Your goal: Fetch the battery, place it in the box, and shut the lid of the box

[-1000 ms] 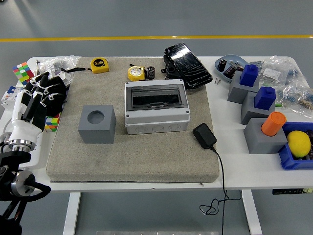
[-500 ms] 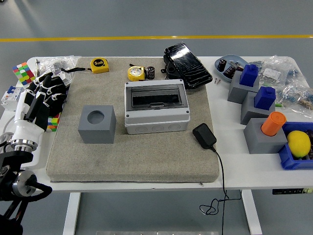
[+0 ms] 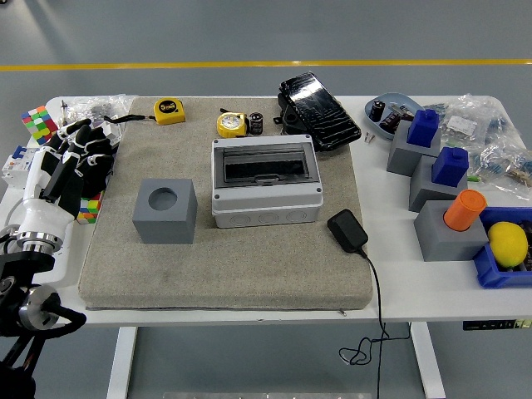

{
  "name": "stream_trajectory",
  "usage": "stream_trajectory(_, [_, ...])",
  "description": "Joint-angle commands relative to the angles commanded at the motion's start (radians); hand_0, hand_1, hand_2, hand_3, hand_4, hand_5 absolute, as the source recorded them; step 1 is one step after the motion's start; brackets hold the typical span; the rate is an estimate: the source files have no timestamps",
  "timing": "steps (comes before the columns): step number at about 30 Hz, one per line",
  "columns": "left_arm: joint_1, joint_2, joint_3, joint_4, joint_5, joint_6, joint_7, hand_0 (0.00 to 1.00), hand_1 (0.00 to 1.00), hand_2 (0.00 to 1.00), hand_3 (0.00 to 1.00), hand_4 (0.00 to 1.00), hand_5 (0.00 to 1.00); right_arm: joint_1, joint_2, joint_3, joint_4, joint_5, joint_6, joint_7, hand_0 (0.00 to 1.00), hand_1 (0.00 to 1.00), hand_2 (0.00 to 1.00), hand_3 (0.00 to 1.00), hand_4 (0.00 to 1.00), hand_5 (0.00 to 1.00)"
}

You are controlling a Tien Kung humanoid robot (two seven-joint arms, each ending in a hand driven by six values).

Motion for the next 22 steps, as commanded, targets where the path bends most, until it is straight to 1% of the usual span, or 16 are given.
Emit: stream_trajectory(22, [0.015,-0.011,-0.011,-0.005,0.006,0.0,0.001,0.351,0.532,0.567,0.592,0.998,0.399,-0.013,0.01,0.01,0.0,-0.006,0.0,-0.001,0.611,0.659,0.684,0.59,0.988,0.556])
